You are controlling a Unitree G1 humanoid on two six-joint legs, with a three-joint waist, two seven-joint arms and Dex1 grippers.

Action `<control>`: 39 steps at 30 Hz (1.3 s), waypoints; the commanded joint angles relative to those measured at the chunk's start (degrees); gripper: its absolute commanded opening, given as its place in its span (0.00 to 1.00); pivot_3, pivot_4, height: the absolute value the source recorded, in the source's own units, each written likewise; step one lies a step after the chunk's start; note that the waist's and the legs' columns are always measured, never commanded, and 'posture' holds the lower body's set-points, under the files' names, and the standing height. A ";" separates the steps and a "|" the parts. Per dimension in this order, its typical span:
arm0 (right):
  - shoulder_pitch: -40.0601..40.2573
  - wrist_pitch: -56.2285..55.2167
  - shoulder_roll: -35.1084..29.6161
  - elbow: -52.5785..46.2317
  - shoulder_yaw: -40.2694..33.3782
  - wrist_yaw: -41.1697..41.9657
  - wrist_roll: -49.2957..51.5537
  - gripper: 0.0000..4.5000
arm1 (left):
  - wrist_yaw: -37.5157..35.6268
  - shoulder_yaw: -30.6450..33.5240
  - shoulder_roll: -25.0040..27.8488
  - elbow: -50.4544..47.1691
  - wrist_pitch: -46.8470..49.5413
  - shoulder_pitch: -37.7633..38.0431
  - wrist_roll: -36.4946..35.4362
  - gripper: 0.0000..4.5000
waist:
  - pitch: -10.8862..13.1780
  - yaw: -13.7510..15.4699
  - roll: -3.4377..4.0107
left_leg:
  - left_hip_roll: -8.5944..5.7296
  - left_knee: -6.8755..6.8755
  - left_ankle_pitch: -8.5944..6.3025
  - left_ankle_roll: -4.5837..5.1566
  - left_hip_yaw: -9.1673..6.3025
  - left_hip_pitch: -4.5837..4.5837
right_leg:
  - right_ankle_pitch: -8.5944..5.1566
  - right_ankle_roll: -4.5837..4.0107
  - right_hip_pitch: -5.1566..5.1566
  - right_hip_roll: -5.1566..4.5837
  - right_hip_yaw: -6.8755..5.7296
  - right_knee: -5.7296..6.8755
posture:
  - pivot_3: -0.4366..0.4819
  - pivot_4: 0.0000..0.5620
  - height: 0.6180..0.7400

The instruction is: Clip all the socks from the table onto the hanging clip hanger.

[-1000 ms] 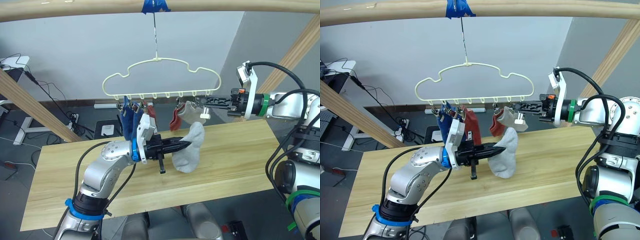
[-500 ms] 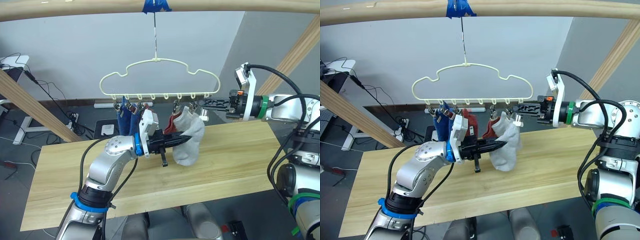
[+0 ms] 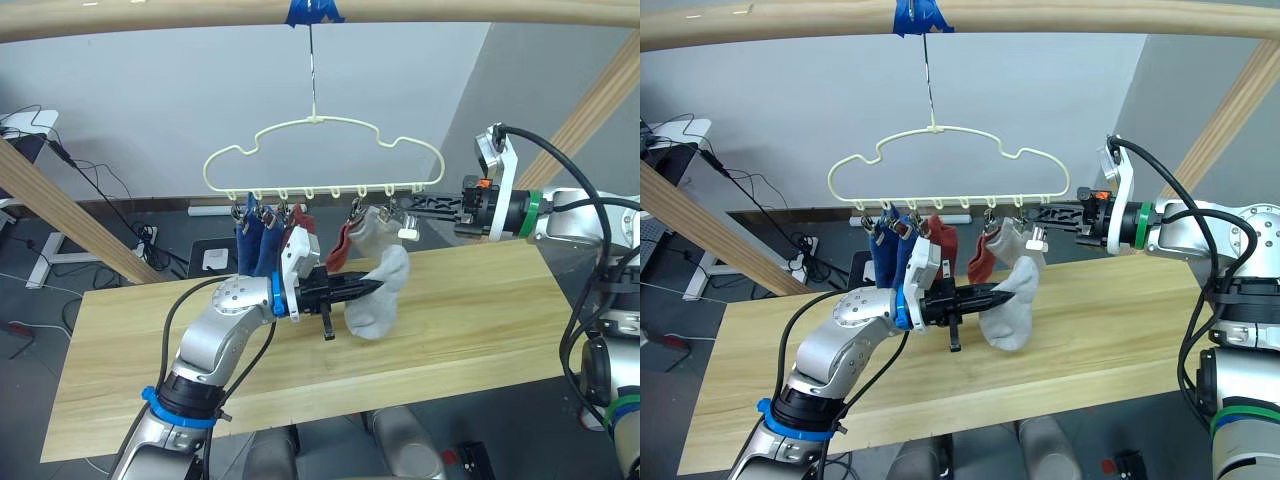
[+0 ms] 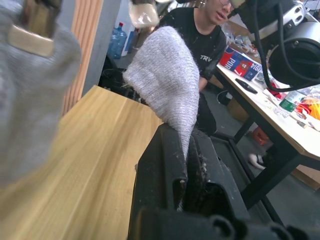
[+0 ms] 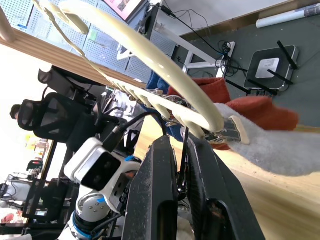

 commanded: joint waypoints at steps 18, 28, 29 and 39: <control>1.15 -4.64 -3.54 -5.07 3.23 2.78 2.74 0.36 | -0.39 0.81 -2.05 1.39 -3.95 -4.02 0.14 0.00 | 0.00 0.19 0.00 | 0.00 0.01 -0.01 0.01 0.00 -0.03 | 0.01 0.00 -0.01 -0.01 0.01 -0.01 | 0.25 0.43 1.00; 11.70 -8.46 -13.56 -16.34 -2.25 12.05 -15.70 1.00 | 0.14 1.01 -2.34 2.17 -3.52 -4.60 -0.25 0.12 | 0.01 1.16 0.02 | 0.00 0.03 -0.01 0.01 0.01 -0.03 | 0.00 0.01 -0.01 -0.01 0.01 -0.01 | 0.23 0.44 1.00; 15.90 -9.34 -15.26 -19.62 -4.93 14.39 -18.64 1.00 | 0.12 0.84 -2.42 2.78 -2.74 -4.94 -0.30 0.18 | 0.01 1.89 0.02 | 0.00 0.02 -0.01 0.01 0.00 -0.03 | 0.00 0.01 -0.02 -0.01 0.00 -0.01 | 0.23 0.44 1.00; 44.16 -29.48 -13.15 -40.21 -6.31 27.44 -51.40 1.00 | -3.53 5.65 7.65 4.64 2.55 -0.27 -1.41 0.85 | 0.00 1.25 0.04 | 0.04 0.11 -0.01 0.01 0.15 0.12 | 0.03 0.13 0.04 -0.01 0.07 0.09 | 0.22 0.42 1.00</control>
